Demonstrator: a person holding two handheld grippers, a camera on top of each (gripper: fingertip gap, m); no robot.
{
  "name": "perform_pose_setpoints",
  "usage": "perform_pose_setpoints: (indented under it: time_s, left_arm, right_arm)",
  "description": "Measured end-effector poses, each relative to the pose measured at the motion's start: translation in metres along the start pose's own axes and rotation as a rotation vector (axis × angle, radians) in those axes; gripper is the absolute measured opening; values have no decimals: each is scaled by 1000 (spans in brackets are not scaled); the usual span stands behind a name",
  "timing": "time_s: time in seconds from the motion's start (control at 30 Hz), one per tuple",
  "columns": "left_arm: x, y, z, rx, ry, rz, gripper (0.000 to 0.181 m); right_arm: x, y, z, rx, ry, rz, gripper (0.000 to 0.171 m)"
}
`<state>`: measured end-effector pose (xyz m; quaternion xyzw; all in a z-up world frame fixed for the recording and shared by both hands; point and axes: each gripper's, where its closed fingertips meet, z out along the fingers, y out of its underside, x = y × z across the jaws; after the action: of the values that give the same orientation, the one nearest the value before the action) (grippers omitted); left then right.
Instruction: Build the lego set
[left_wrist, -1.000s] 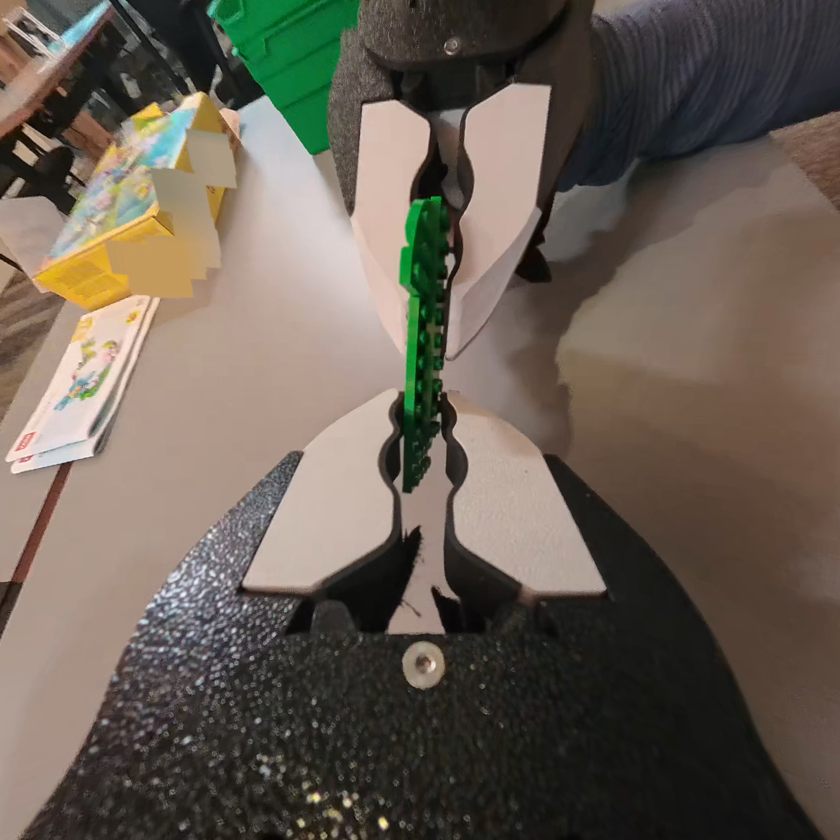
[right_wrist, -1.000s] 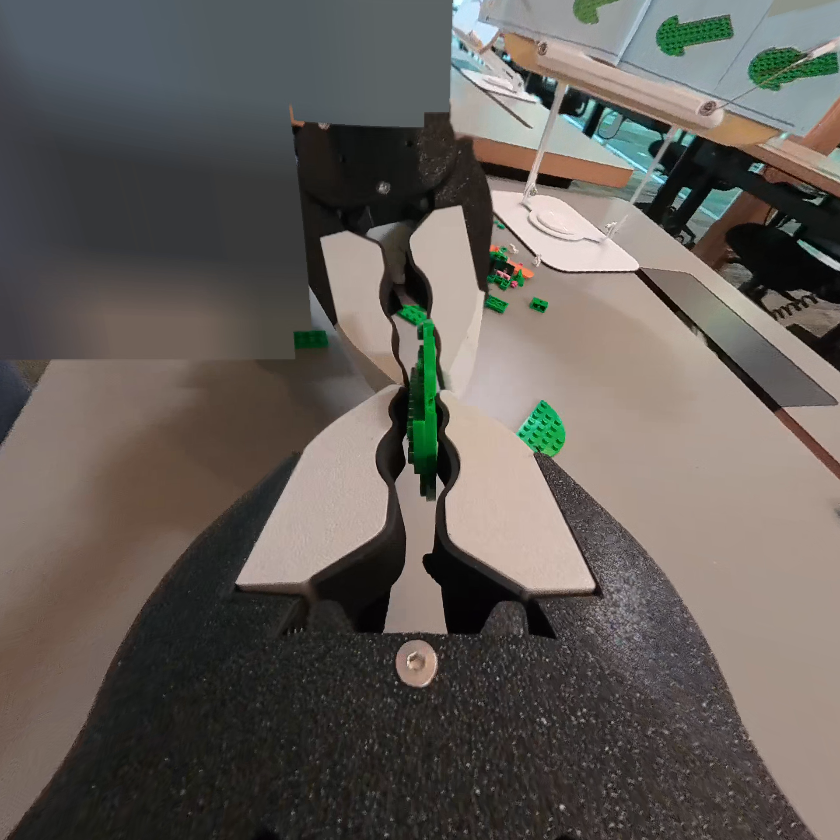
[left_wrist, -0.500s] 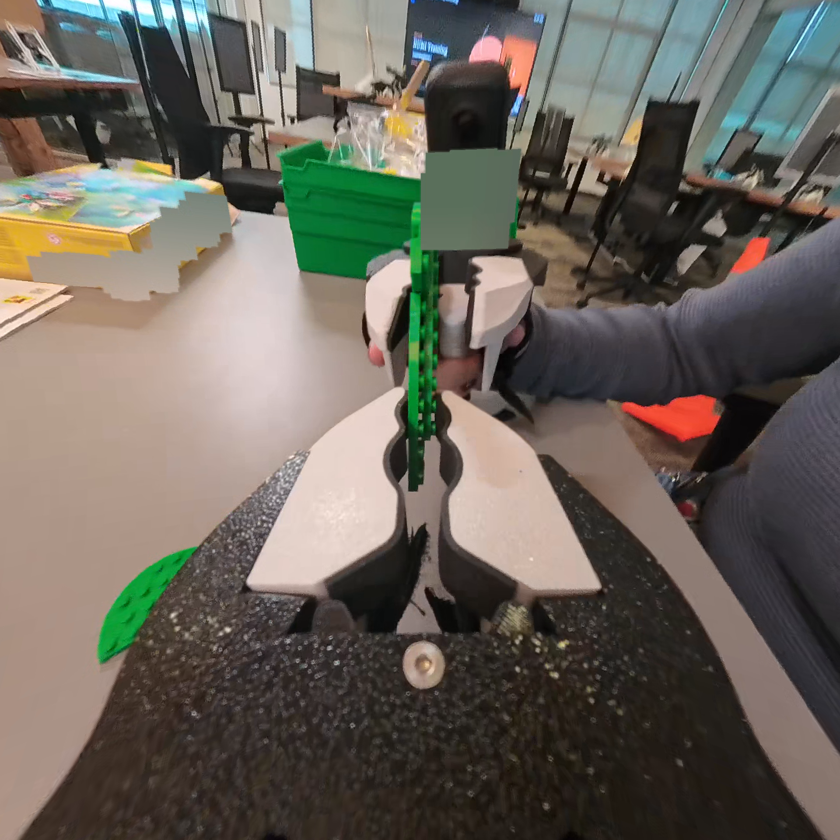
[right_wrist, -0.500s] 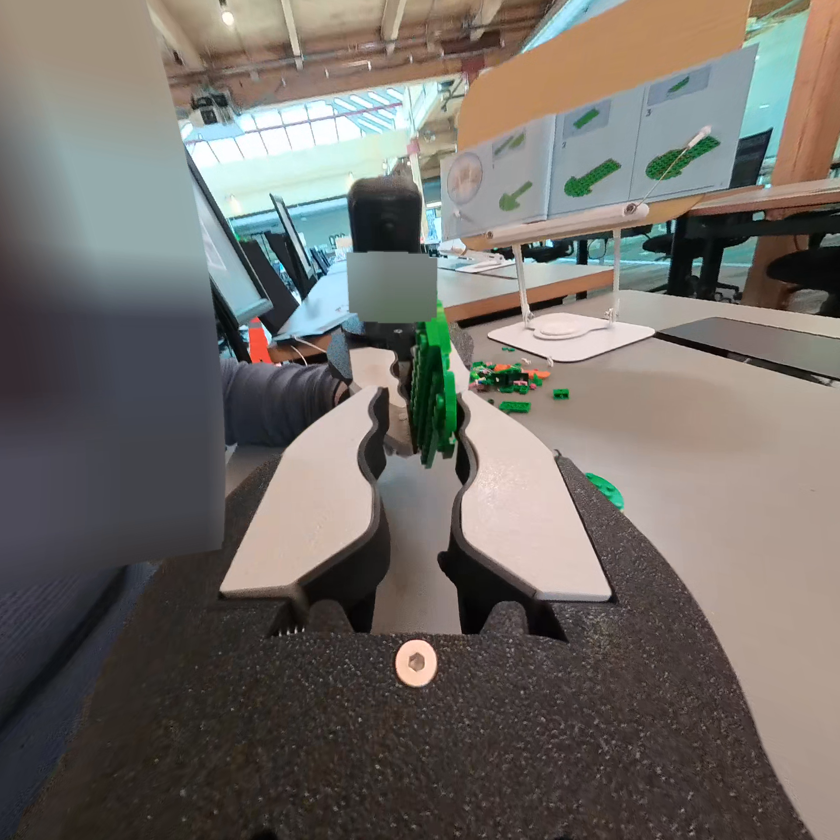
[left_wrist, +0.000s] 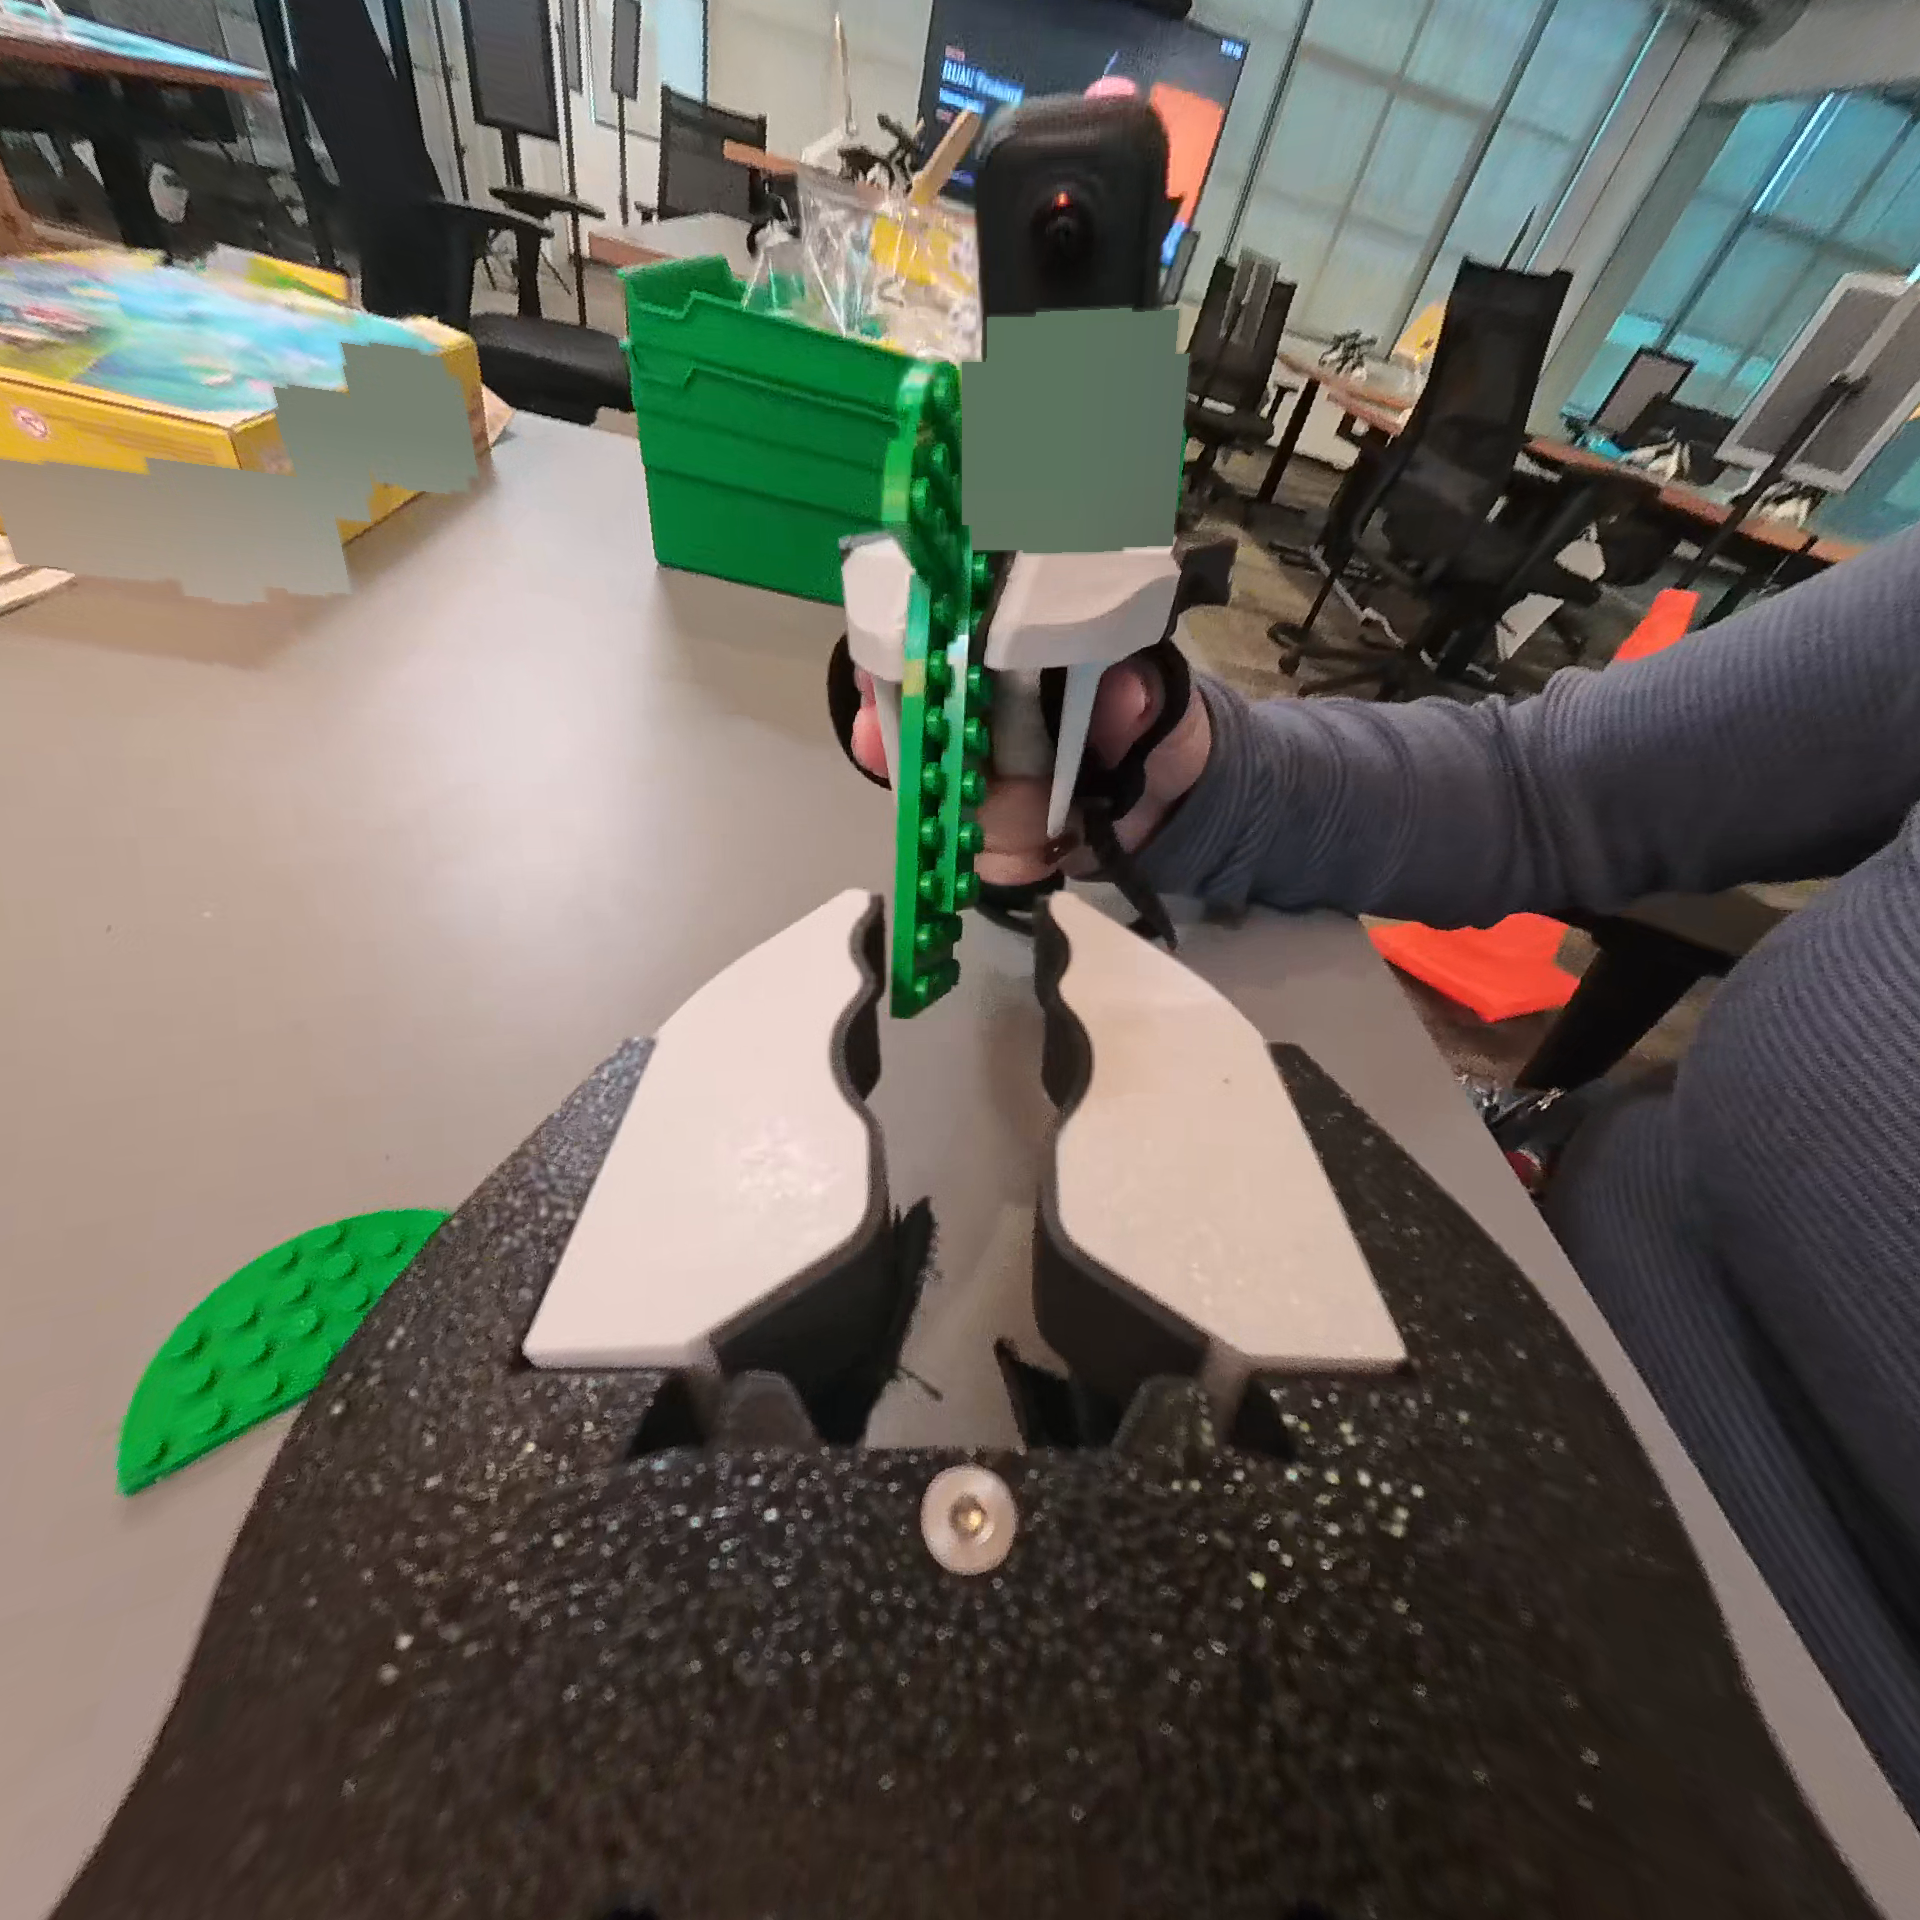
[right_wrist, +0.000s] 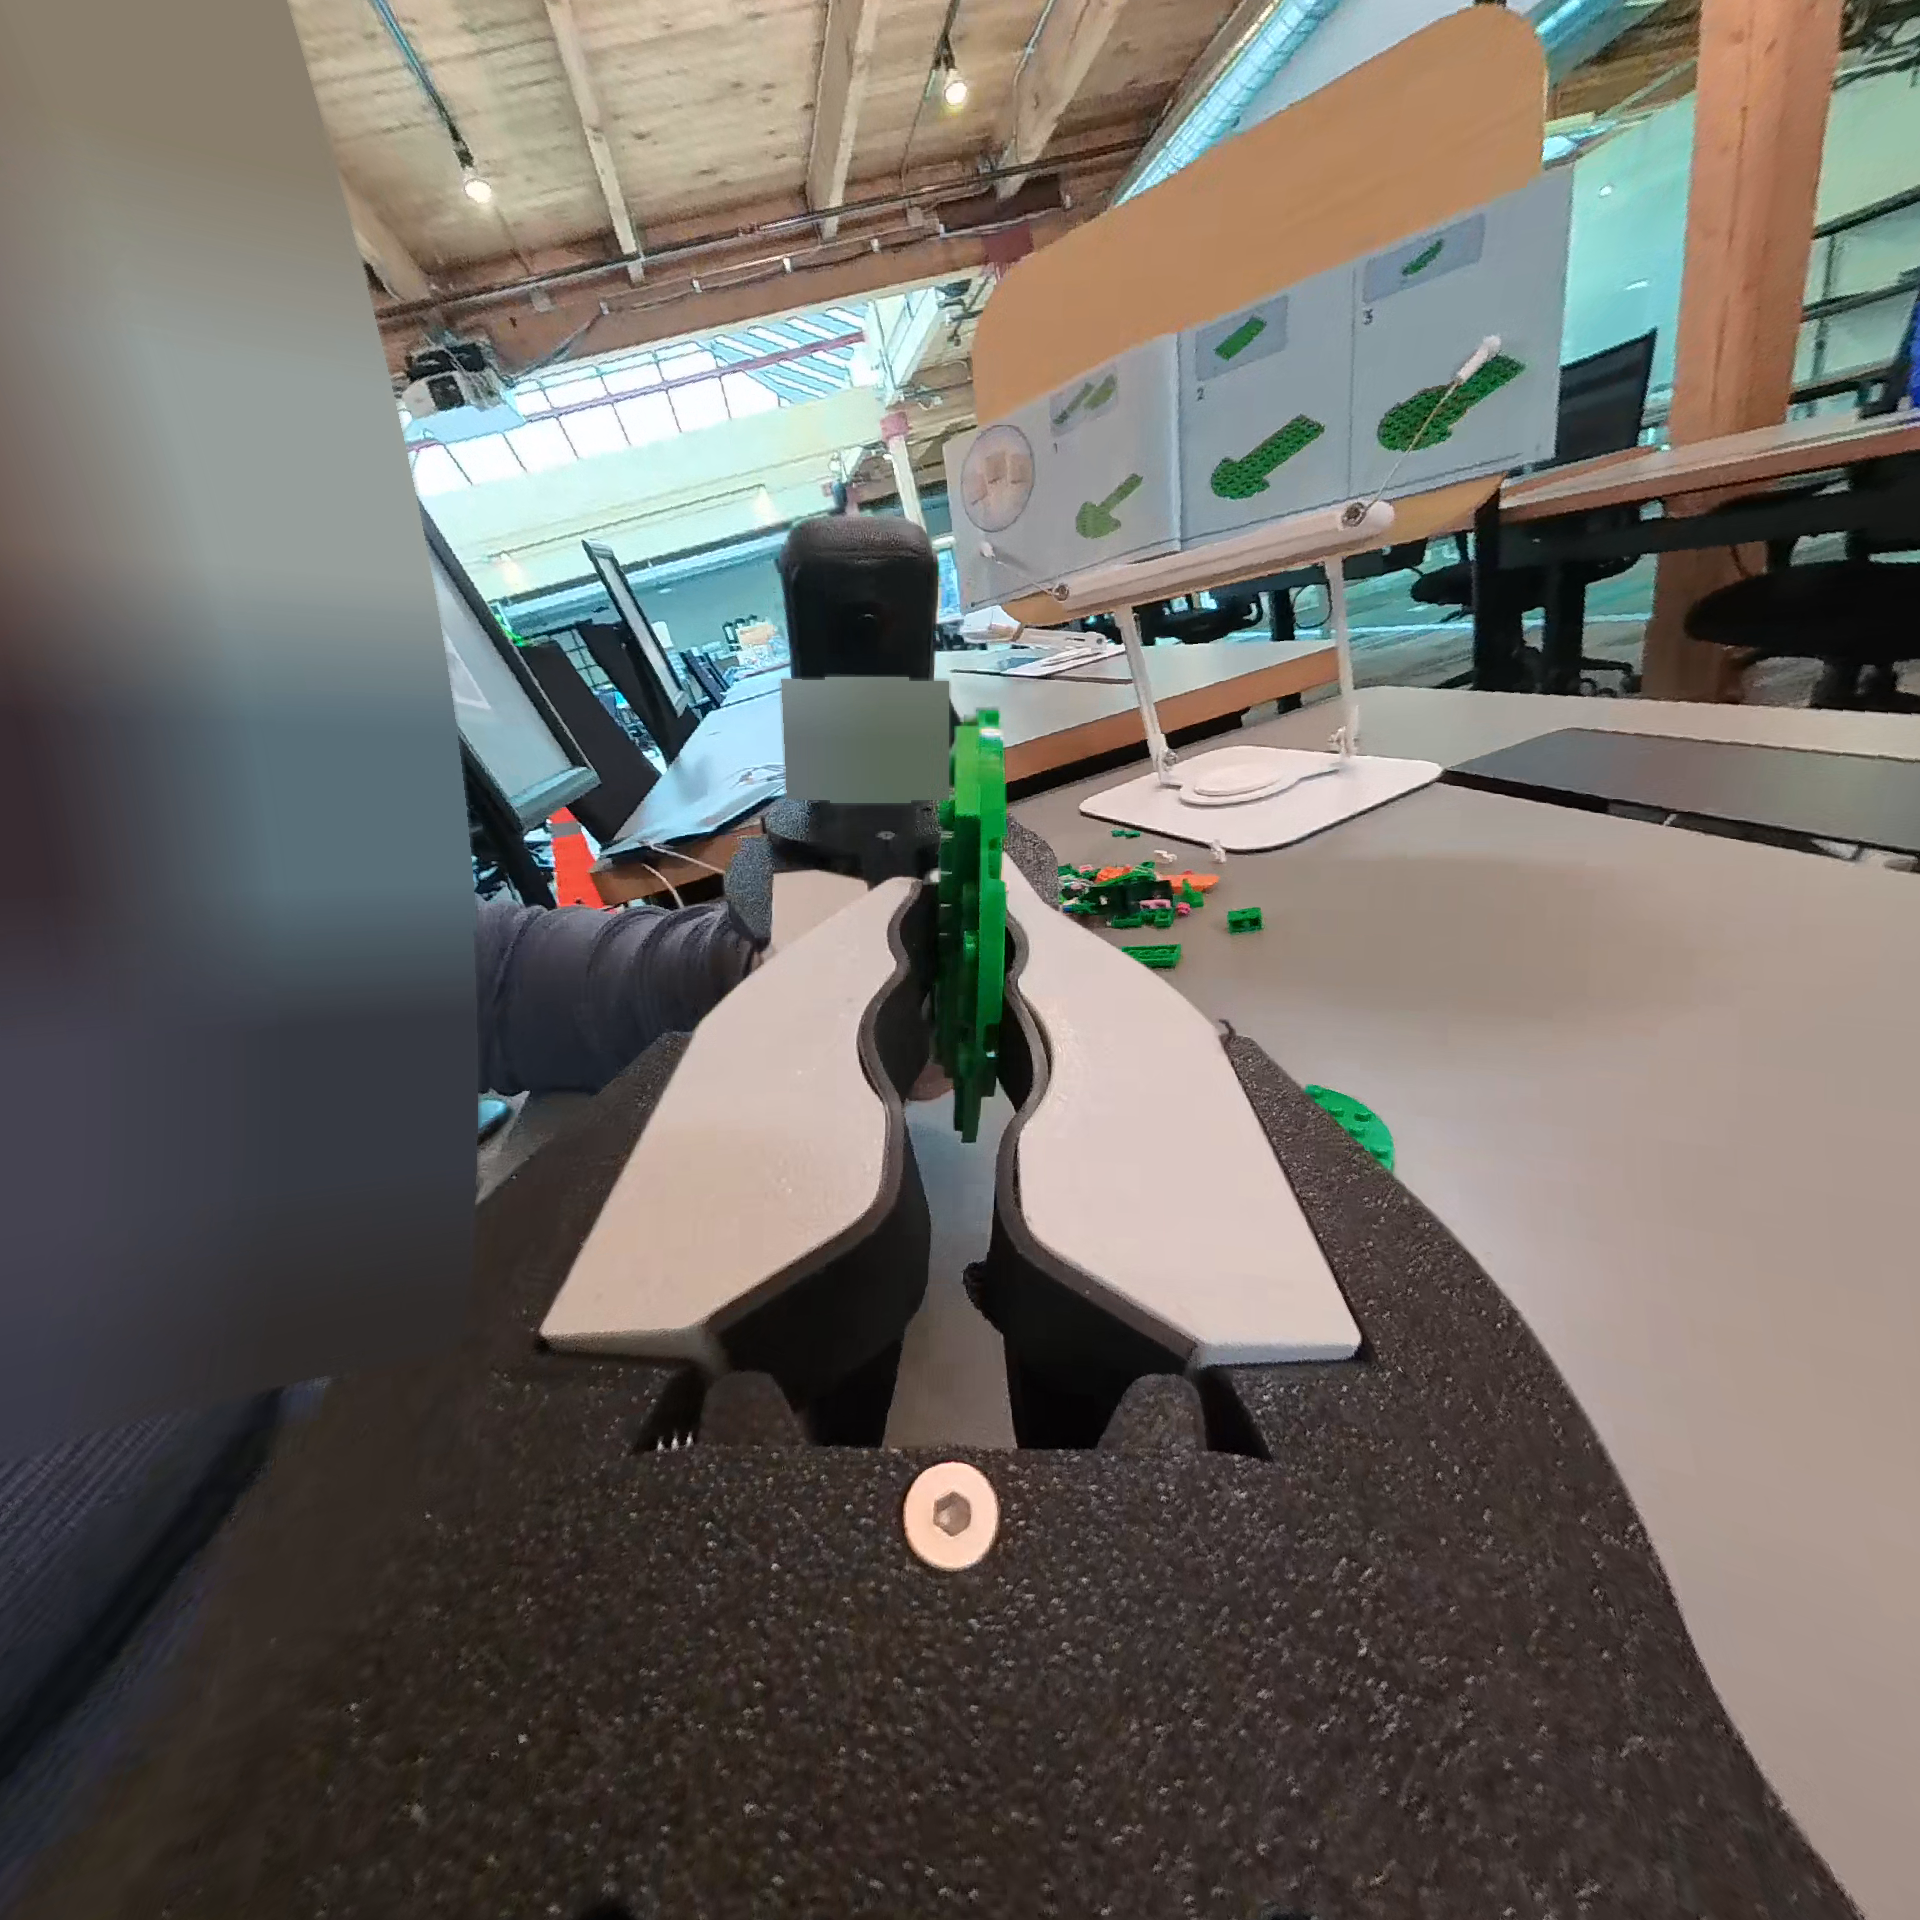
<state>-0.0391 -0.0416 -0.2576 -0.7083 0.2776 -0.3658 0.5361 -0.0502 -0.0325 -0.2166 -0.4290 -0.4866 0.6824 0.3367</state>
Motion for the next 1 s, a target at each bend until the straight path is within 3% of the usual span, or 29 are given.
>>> perform_pose_setpoints:
  time_s: [0.27, 0.5, 0.67, 1.0]
  left_arm:
    - [-9, -24, -17, 54, -14, 39, 26]
    - [1, -11, -6, 5, 8, 17, 10]
    - [-3, -26, -13, 153, 29, -100, 7]
    - [-1, -38, -20, 310, 142, -267, 7]
  right_arm:
    - [-1, -5, 4, -68, 37, -83, 9]
    - [-6, 9, 9, -154, -1, -63, 9]
    - [4, 9, 5, -133, 51, -26, 27]
    - [-5, 10, 15, -51, -25, 87, 11]
